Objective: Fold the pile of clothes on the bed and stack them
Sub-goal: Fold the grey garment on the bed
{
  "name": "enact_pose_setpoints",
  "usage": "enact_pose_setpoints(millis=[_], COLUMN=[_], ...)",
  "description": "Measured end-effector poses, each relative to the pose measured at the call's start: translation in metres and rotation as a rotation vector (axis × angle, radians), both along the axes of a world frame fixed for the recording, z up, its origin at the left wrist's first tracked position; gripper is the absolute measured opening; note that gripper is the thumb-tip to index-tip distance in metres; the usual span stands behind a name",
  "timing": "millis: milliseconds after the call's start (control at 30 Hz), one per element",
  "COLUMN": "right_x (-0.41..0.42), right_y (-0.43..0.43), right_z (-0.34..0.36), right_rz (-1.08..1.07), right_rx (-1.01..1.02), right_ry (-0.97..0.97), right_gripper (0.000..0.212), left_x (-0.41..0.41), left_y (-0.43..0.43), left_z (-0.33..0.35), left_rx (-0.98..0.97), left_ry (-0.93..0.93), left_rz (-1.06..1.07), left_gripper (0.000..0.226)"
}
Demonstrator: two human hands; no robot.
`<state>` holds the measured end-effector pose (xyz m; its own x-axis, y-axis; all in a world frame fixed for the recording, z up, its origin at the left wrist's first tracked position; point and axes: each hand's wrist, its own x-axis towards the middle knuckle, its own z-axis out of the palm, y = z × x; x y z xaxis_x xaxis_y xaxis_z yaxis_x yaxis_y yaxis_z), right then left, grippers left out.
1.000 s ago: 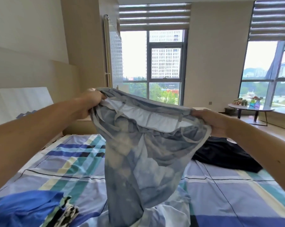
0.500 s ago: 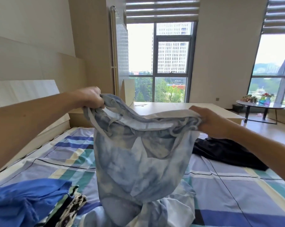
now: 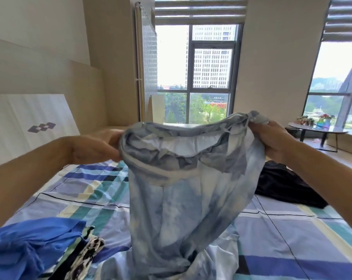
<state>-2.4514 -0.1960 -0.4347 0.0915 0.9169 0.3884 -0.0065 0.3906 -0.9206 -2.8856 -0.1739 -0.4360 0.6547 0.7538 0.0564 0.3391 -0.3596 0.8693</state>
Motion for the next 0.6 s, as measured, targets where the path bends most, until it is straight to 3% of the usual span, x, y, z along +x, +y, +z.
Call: enact_pose_setpoints(millis=[67,133,233,367,433,533,600], right_x=[0.0,-0.002,0.0,0.015,0.021,0.023,0.02], right_y=[0.003,0.003,-0.003,-0.006,-0.006,-0.004,-0.003], right_z=[-0.002,-0.004,-0.006,-0.013,-0.018,-0.02,-0.014], right_rz=[-0.036,-0.072,0.032,0.239,0.215,0.135,0.063], right_rx=[-0.053,-0.095,-0.127,-0.176,-0.137,-0.057,0.037], right_ry=[-0.058,-0.125,-0.204,-0.266,-0.246,-0.249,-0.262], right_gripper=[0.009,0.018,0.025,0.043,0.055,0.074,0.072], left_x=[0.015,0.026,0.041,0.044,0.046,0.053,0.06], left_y=[0.003,0.007,0.003,0.004,0.006,0.003,0.001], left_z=[-0.012,-0.021,-0.024,-0.02,-0.02,-0.017,-0.009], left_rx=[0.282,0.442,0.353,0.176,0.146,0.154,0.167], left_ry=[0.189,0.125,-0.151,-0.282,-0.355,-0.442,-0.479], left_rz=[0.13,0.281,0.42,0.536,0.543,0.561,0.592], left_gripper=[0.06,0.039,0.029,0.04,0.026,0.023,0.02])
